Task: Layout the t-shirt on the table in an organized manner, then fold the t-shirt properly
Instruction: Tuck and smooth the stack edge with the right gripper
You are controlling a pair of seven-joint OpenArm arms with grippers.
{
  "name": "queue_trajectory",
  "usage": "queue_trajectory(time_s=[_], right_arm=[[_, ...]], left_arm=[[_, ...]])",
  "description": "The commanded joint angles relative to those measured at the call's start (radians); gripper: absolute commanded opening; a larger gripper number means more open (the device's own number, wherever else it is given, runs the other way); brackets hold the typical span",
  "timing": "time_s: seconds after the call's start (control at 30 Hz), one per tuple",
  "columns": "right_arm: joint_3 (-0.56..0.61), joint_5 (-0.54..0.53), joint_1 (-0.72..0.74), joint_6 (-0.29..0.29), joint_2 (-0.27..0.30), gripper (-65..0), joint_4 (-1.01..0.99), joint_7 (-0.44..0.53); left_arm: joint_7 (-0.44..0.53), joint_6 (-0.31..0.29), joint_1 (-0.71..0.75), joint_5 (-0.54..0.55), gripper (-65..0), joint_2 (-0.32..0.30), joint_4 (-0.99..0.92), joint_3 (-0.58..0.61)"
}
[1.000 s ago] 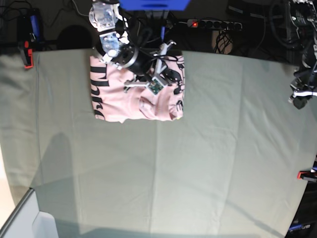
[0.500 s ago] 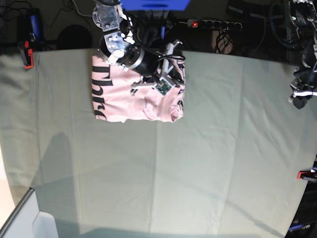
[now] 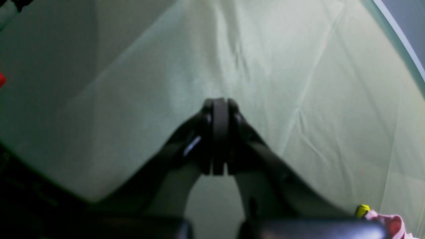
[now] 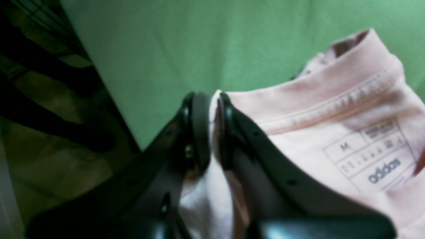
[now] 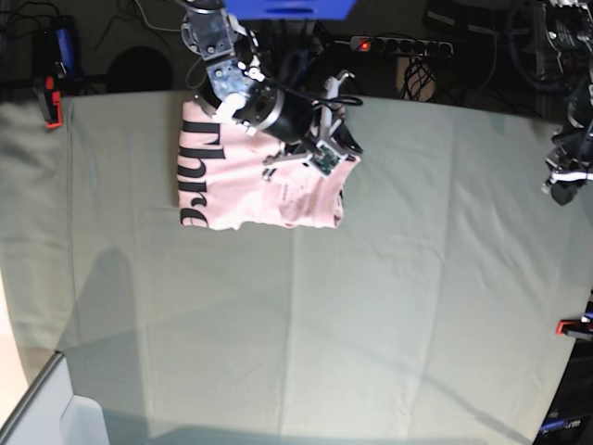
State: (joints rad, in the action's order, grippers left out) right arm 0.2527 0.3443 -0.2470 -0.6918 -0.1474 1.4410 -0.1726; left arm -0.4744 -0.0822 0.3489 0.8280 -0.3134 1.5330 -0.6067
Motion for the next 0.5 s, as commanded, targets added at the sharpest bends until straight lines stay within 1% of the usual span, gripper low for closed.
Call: queue_trajectory(time_s=[0.0,0.1,0.27,0.47], right_arm=[[0.010,-0.020,0.008,-0.006,-0.010,-62.7,0.014,0.025],[0.017,-0.020,0.022,-0.006,-0.010,-62.7,0.013,0.023],[0.009,-0.020,0.048,-0.006,-0.010,-62.7,-0.046,0.023],[0.013,-0.020,0.051,-0.006,-0.010,-62.7,-0.072,0.023]], left_arm=[[0.018,-0.009,-0.003,0.006,-64.9,-0.017,0.013,-0.009],[0.018,-0.009,-0.003,0.006,-64.9,-0.017,0.013,-0.009],[0.018,-0.009,-0.003,0.006,-64.9,-0.017,0.013,-0.009],[0.018,-0.009,-0.003,0.006,-64.9,-0.017,0.013,-0.009]])
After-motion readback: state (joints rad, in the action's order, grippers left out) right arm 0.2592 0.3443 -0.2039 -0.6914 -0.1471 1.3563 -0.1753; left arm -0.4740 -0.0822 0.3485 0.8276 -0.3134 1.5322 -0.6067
